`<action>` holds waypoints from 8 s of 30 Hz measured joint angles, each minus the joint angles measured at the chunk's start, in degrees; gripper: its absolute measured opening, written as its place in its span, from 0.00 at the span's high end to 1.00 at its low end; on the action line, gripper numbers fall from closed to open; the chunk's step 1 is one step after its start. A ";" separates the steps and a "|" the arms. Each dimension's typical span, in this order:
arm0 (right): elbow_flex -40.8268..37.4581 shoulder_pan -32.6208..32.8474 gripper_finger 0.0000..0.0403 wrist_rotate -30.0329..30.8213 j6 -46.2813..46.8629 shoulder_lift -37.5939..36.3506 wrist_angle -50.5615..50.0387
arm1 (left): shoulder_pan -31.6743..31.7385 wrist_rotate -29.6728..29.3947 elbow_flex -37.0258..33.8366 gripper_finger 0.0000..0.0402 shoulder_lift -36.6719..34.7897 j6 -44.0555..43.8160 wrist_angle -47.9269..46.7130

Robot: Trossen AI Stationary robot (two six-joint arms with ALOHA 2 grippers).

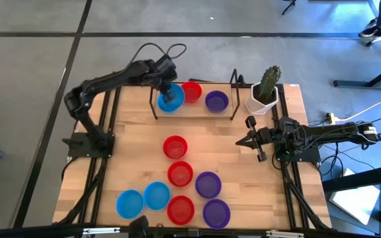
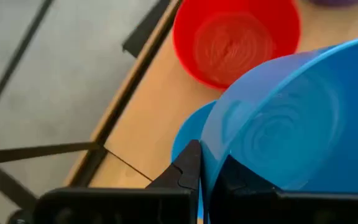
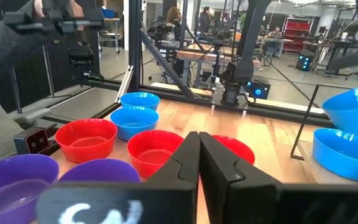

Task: Pick & Place Mini bowls
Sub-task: Stack the blue bowl on top of the blue bowl on the shelf, then stack the red bowl on top of the red bowl on the shelf

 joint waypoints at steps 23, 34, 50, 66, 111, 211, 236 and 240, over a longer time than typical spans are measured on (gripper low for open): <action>0.00 0.01 0.98 -0.02 -0.17 0.01 -0.04 | 0.25 -2.32 -0.12 0.99 4.30 -2.05 -2.87; 0.00 0.01 0.98 -0.02 -0.03 0.01 -0.06 | 0.66 -3.81 -0.18 0.99 7.16 -0.23 -3.53; 0.00 0.02 0.98 -0.02 -0.01 0.01 -0.07 | 0.58 -3.31 -0.19 0.81 6.86 1.65 -4.25; 0.00 0.02 0.98 -0.03 0.01 -0.01 -0.07 | -9.99 8.75 -21.04 0.92 -33.95 3.30 19.64; 0.00 0.02 0.98 1.25 1.26 0.01 -4.74 | -18.55 28.69 -77.64 0.99 -95.50 8.21 46.02; 0.00 0.15 0.98 8.94 4.29 0.15 -6.12 | -18.55 28.50 -77.64 0.98 -95.41 0.28 50.50; 0.00 0.16 0.98 10.49 4.95 0.15 -6.47 | -18.53 28.50 -77.64 1.00 -95.41 0.76 50.50; 0.00 0.16 0.98 10.49 4.58 0.15 -6.47 | -18.54 28.49 -77.65 0.98 -95.41 0.75 50.49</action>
